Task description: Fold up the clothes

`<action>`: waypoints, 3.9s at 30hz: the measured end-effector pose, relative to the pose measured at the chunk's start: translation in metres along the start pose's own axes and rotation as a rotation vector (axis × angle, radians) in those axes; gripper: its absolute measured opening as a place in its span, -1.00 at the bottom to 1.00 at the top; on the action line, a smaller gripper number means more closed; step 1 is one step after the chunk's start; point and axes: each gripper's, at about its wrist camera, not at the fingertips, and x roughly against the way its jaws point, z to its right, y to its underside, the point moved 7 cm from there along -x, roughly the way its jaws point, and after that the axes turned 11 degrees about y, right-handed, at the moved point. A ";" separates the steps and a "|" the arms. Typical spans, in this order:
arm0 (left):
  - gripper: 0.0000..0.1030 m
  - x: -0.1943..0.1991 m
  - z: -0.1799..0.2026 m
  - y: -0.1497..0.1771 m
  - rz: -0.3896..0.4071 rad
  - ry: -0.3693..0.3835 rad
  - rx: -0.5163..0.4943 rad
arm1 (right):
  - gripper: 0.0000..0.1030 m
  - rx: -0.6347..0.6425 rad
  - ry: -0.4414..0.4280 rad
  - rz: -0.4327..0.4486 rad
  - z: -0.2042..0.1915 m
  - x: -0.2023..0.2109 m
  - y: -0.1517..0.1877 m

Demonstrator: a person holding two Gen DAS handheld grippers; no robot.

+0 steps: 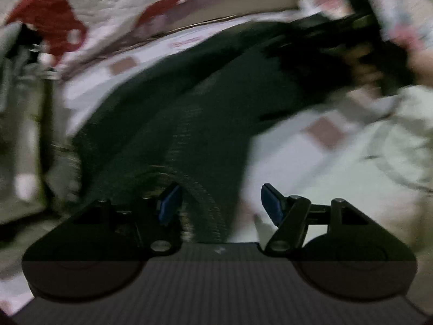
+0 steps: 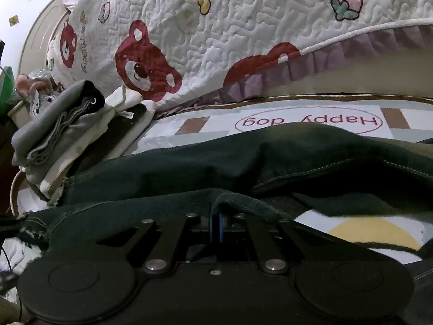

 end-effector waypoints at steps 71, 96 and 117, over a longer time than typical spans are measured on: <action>-0.93 0.037 0.033 -0.025 0.228 -0.425 -0.314 | -0.29 -0.605 0.380 0.092 0.209 0.218 0.128; -0.93 0.043 0.014 -0.004 0.134 -0.323 -0.091 | 0.05 -0.993 0.566 0.157 0.413 0.241 0.161; -0.92 0.023 0.007 0.007 0.030 -0.298 -0.073 | 0.10 -0.688 0.737 0.092 0.479 0.194 0.065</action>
